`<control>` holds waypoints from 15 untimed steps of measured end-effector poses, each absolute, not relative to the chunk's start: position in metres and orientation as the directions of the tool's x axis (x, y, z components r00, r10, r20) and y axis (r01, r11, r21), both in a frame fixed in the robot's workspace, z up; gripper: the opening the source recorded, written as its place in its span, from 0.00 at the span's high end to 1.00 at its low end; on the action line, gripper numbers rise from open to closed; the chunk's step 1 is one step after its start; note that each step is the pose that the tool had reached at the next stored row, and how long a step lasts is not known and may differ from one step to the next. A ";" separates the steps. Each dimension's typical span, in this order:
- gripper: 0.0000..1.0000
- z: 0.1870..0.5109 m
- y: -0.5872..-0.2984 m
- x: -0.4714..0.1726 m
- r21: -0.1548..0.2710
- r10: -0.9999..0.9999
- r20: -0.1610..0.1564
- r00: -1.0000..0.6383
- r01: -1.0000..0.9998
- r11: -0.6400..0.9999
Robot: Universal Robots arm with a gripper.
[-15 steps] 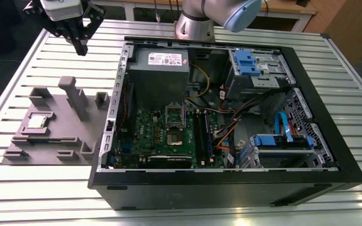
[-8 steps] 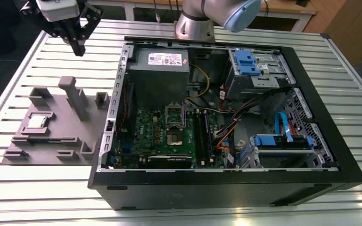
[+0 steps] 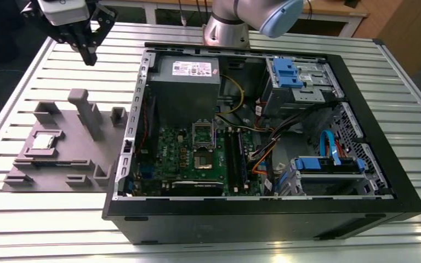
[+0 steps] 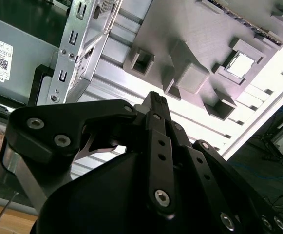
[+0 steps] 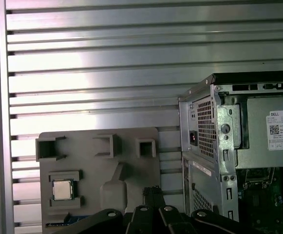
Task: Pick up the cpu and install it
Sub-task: 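Reach for the cpu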
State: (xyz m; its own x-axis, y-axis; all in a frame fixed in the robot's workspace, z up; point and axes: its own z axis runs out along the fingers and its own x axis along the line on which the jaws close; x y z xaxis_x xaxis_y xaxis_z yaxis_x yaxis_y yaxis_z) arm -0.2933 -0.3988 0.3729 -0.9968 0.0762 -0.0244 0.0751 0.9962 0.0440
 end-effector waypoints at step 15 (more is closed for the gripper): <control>0.90 0.372 -0.399 -0.300 0.044 0.076 -0.025 -0.997 0.075 0.996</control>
State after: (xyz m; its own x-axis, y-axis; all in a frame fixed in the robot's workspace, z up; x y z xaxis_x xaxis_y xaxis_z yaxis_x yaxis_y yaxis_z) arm -0.2996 -0.3988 0.3724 -0.9968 0.0762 -0.0246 0.0751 0.9962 0.0440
